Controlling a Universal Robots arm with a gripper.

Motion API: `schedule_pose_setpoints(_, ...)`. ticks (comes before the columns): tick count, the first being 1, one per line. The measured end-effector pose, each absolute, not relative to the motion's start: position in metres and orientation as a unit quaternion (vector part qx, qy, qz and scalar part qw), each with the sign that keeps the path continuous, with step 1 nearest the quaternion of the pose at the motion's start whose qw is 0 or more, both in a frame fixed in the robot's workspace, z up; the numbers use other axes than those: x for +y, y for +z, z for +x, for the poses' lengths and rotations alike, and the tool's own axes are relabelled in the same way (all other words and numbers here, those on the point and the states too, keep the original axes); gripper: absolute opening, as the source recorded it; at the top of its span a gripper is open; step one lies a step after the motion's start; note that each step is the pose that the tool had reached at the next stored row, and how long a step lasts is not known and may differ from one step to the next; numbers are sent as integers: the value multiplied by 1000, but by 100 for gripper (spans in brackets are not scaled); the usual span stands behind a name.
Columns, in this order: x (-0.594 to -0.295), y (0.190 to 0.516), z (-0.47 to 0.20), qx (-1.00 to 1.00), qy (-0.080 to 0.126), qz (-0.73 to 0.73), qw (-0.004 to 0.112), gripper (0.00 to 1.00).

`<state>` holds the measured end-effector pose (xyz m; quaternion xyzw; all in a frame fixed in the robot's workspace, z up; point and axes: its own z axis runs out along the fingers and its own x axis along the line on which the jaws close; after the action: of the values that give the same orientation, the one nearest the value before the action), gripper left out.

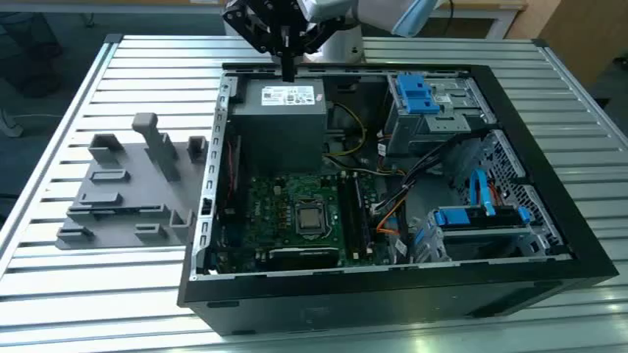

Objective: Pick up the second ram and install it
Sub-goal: 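Reach for the second ram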

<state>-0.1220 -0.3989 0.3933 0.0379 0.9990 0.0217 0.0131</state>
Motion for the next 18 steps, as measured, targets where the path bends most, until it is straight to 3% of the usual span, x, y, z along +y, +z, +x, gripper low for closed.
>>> schedule_pose_setpoints(18,-399,393,-126,999,22,38,13,11)
